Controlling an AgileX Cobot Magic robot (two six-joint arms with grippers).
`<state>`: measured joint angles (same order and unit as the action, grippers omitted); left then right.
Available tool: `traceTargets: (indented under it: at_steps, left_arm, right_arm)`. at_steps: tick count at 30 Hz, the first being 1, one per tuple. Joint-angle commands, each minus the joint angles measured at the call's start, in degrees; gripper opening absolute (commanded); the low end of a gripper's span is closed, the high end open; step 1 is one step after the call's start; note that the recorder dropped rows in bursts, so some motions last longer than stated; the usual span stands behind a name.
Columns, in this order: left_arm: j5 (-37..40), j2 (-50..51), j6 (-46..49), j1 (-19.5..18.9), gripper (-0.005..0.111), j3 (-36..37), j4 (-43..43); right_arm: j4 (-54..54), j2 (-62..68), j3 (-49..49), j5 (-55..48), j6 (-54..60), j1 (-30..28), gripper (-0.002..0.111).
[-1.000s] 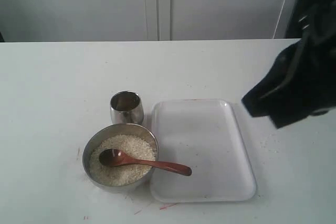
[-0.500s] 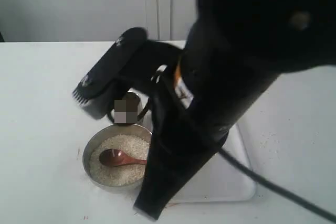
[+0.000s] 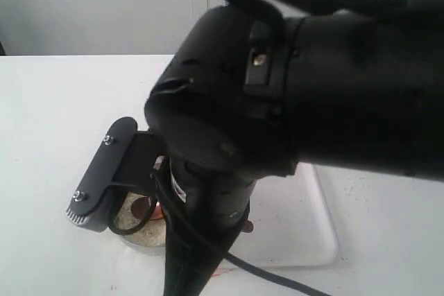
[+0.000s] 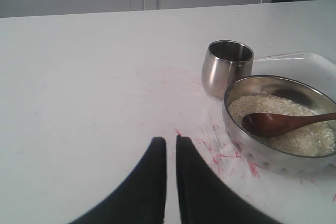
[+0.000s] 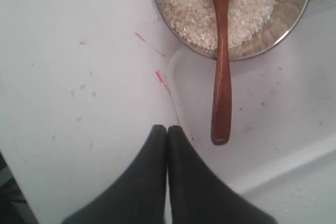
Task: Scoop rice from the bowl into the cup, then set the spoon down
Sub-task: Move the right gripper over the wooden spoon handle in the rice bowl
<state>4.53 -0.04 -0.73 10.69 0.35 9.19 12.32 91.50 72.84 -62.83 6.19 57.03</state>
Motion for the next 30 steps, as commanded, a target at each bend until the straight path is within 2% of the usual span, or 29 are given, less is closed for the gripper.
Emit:
traceTargets:
  at_steps: [1, 11, 13, 14, 19, 30]
  left_arm:
    - [-0.2, 0.0, -0.3, 0.1, 0.014, -0.4, 0.6]
    - [-0.2, 0.0, -0.3, 0.1, 0.014, -0.4, 0.6]
    - [-0.2, 0.0, -0.3, 0.1, 0.014, -0.4, 0.6]
    - [-0.2, 0.0, -0.3, 0.1, 0.014, -0.4, 0.6]
    - [-0.2, 0.0, -0.3, 0.1, 0.014, -0.4, 0.6]
    - [-0.2, 0.0, -0.3, 0.1, 0.014, -0.4, 0.6]
  right_arm:
    - [1.9, 1.4, -1.4, 4.4, 1.6, 0.1, 0.0]
    - [5.6, 3.4, -1.6, 1.9, 1.2, 0.1, 0.003]
    - [8.1, 3.7, -1.6, 0.1, 1.2, -0.1, 0.012]
    - [9.0, 4.1, -1.6, -1.0, 1.3, -0.1, 0.021]
    - [9.1, 5.3, -1.6, -1.2, 1.3, -0.1, 0.054]
    - [9.1, 8.6, -1.6, -1.0, 1.5, -0.1, 0.055]
